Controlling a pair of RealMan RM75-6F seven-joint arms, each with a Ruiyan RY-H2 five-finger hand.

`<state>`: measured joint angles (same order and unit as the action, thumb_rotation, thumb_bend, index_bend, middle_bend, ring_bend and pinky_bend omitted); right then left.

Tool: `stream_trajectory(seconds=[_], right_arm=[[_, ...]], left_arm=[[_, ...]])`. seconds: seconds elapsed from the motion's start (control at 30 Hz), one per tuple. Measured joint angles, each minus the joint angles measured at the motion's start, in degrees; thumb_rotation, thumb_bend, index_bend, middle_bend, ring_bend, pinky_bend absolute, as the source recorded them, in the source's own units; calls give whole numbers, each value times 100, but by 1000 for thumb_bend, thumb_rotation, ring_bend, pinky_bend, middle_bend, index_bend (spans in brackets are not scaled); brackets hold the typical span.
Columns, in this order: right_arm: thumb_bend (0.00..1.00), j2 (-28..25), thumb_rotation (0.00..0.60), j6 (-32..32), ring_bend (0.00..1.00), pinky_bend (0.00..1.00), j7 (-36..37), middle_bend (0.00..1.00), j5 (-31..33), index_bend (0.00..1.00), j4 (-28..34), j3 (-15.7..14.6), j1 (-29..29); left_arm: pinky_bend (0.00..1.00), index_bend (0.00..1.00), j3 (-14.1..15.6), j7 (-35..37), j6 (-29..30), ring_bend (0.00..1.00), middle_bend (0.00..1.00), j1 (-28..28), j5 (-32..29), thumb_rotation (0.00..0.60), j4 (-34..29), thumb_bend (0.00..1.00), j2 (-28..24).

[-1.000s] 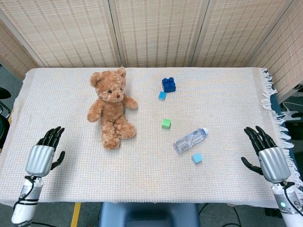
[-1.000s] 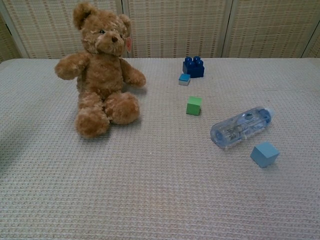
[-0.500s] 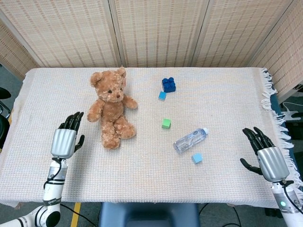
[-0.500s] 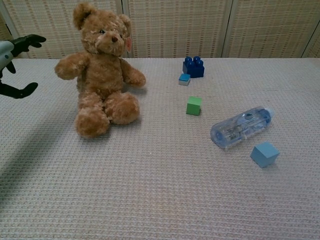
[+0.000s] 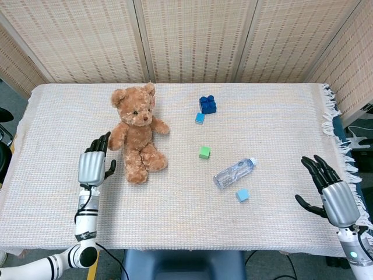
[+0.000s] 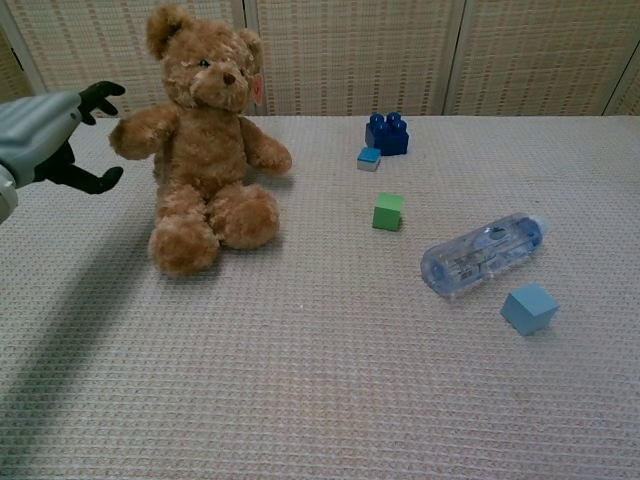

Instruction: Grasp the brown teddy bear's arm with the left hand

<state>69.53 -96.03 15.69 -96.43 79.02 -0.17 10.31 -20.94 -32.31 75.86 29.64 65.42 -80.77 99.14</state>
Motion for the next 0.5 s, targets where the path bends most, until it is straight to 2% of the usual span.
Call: stream_trajectory(seconds=[0.3, 0.5], right_arm=[[118, -23, 600, 225, 0, 183, 0, 76, -40, 0, 57, -12, 7], [119, -15, 600, 320, 0, 183, -36, 76, -4, 0, 98, 24, 11]], left_arm=[[451, 69, -158, -200, 198, 205, 158, 233, -368, 600, 380, 377, 536], [459, 87, -312, -408, 244, 216, 176, 415, -693, 600, 343, 376, 759]])
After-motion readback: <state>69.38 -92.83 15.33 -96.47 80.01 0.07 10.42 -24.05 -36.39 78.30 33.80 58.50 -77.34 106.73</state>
